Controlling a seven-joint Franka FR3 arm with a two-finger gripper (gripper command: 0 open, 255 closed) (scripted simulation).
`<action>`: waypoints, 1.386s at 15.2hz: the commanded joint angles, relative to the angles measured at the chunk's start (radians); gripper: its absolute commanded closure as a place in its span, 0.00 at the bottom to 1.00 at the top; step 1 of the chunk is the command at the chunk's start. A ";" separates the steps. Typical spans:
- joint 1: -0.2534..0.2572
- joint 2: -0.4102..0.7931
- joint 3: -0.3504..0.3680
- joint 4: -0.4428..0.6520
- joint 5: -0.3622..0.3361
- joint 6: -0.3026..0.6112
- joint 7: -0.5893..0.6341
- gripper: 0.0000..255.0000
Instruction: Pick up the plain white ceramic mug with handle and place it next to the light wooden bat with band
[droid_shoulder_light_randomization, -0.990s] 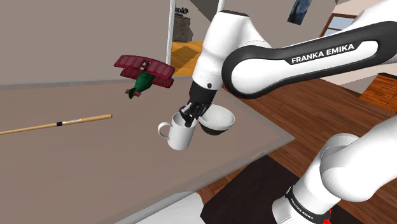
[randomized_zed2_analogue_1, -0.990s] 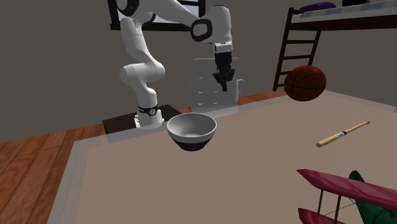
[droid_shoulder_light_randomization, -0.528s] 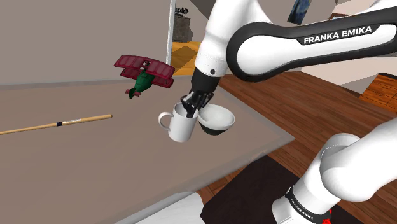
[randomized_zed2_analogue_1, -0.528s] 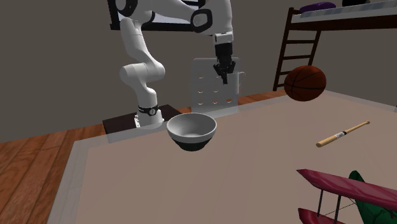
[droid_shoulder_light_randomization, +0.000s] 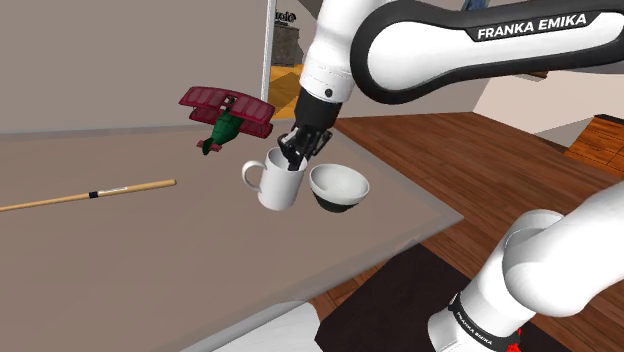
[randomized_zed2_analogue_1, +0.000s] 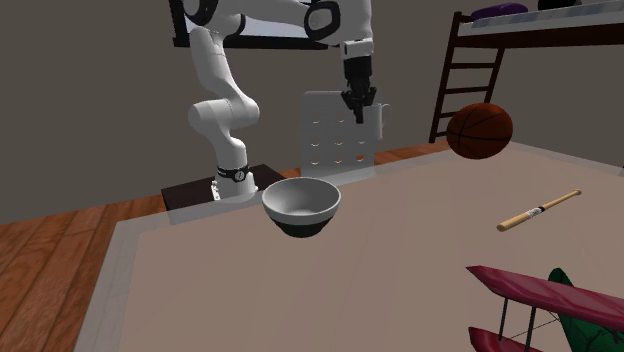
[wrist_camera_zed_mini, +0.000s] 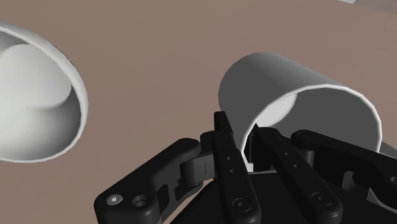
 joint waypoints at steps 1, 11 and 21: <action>-0.016 0.080 0.022 0.063 -0.031 0.014 0.025 1.00; -0.015 0.540 0.091 0.453 -0.289 0.024 0.199 1.00; 0.173 1.036 0.026 1.084 -0.489 -0.152 0.253 1.00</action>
